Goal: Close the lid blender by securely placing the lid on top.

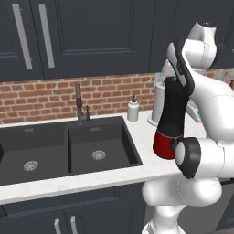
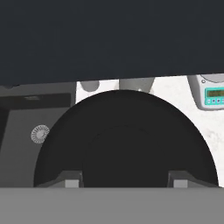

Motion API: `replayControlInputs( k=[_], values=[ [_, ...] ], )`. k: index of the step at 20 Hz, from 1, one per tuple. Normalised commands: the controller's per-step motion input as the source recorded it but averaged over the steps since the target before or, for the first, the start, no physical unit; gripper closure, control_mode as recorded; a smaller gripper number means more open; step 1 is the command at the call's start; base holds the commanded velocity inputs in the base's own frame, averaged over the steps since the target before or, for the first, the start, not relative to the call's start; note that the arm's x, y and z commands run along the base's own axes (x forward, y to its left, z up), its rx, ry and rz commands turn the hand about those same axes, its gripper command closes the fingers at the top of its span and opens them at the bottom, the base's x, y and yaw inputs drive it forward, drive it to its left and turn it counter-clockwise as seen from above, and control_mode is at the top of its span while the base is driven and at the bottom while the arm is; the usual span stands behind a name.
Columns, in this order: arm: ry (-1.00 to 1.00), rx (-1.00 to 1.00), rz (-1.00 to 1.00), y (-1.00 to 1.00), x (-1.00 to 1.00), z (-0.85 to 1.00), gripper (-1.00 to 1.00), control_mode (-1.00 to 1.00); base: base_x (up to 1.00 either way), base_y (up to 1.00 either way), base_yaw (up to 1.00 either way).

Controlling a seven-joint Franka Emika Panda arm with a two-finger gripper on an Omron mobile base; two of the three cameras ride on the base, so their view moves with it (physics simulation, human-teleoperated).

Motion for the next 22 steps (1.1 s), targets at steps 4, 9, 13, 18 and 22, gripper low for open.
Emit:
replayControlInputs(
  k=[4,9,13,18,22],
  values=[
    [0.0,0.01,0.0,0.0,0.0,-0.01,-1.0,-1.0,0.0,0.0,0.0],
    [0.0,0.01,0.0,0.19,0.0,0.0,-1.0,-1.0,0.0,0.0,0.0],
    [0.0,0.0,0.0,0.0,0.0,0.06,-1.0,-1.0,0.0,0.0,0.0],
    [0.0,0.0,0.0,0.0,-0.15,0.19,-1.0,-1.0,0.0,0.0,0.0],
    [0.0,-0.02,-0.04,0.0,-0.05,0.01,-1.0,-1.0,0.0,0.0,0.0]
  ],
)
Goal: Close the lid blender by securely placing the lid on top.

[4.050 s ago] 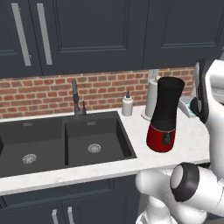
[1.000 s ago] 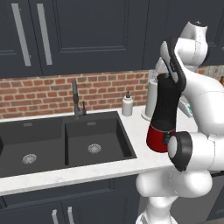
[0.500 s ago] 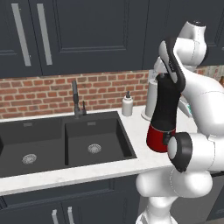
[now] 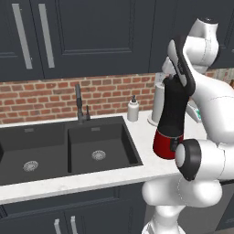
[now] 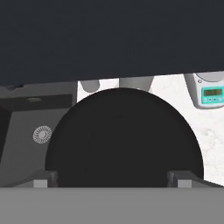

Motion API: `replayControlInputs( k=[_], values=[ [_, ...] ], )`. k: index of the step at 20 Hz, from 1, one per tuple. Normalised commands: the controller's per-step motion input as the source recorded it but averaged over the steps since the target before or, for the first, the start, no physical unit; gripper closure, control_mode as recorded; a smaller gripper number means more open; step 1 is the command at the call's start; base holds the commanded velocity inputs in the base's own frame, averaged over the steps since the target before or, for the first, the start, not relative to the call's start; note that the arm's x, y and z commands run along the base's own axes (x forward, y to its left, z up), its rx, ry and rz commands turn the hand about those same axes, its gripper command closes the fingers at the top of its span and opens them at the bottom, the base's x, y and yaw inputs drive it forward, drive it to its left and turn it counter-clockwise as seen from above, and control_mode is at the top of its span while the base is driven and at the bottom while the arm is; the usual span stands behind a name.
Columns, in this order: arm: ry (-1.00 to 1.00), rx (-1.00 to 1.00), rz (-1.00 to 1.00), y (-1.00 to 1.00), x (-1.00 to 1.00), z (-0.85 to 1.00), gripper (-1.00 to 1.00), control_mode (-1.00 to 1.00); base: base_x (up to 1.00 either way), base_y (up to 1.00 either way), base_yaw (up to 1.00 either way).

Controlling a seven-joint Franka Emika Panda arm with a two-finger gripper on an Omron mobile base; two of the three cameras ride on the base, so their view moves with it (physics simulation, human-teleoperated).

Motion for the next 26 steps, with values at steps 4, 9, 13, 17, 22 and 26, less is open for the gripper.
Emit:
replayControlInputs(
  k=[4,9,13,17,22,26],
  values=[
    [-0.09,-0.03,-0.04,0.0,-0.32,0.1,-1.0,-1.0,0.0,0.0,0.0],
    [-0.35,-0.17,-0.05,0.11,-0.94,0.13,-1.0,-1.0,0.0,0.0,0.0],
    [-0.37,-0.28,-0.02,0.81,-1.0,-0.16,-1.0,-1.0,0.0,0.0,0.0],
    [-0.05,-0.28,-0.01,1.0,-1.0,-0.93,-1.0,-1.0,0.0,0.0,0.0],
    [0.19,-0.21,-0.05,1.0,-0.92,-1.0,-1.0,-1.0,0.0,0.0,0.0],
    [0.17,0.03,0.0,0.34,-0.2,-0.42,-1.0,-1.0,0.0,0.0,0.0]
  ],
)
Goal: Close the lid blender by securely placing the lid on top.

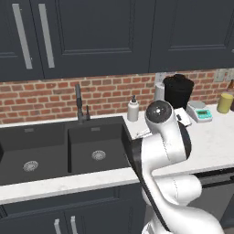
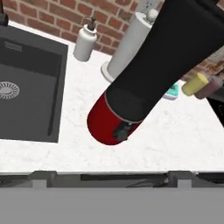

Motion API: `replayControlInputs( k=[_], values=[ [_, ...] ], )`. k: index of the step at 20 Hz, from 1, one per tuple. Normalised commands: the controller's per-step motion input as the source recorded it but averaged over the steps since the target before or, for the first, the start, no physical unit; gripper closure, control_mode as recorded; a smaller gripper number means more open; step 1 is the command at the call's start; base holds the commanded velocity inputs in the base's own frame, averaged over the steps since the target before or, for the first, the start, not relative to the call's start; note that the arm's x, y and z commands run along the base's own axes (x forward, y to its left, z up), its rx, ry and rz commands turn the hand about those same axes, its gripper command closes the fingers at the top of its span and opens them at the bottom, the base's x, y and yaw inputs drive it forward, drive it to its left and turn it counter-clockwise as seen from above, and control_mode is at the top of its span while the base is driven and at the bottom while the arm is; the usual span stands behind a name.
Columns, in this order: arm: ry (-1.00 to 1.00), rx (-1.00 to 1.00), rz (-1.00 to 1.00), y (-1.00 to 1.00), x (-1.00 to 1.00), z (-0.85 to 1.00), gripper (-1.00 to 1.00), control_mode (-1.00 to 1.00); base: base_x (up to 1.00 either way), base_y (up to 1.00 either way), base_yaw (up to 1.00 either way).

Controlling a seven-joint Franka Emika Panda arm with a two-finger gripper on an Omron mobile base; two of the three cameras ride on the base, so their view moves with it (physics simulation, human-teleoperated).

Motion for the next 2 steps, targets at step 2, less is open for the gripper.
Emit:
replayControlInputs(
  k=[2],
  values=[
    [-0.01,0.02,0.0,0.0,-0.01,0.0,-1.0,-1.0,0.0,0.0,0.0]
  ],
)
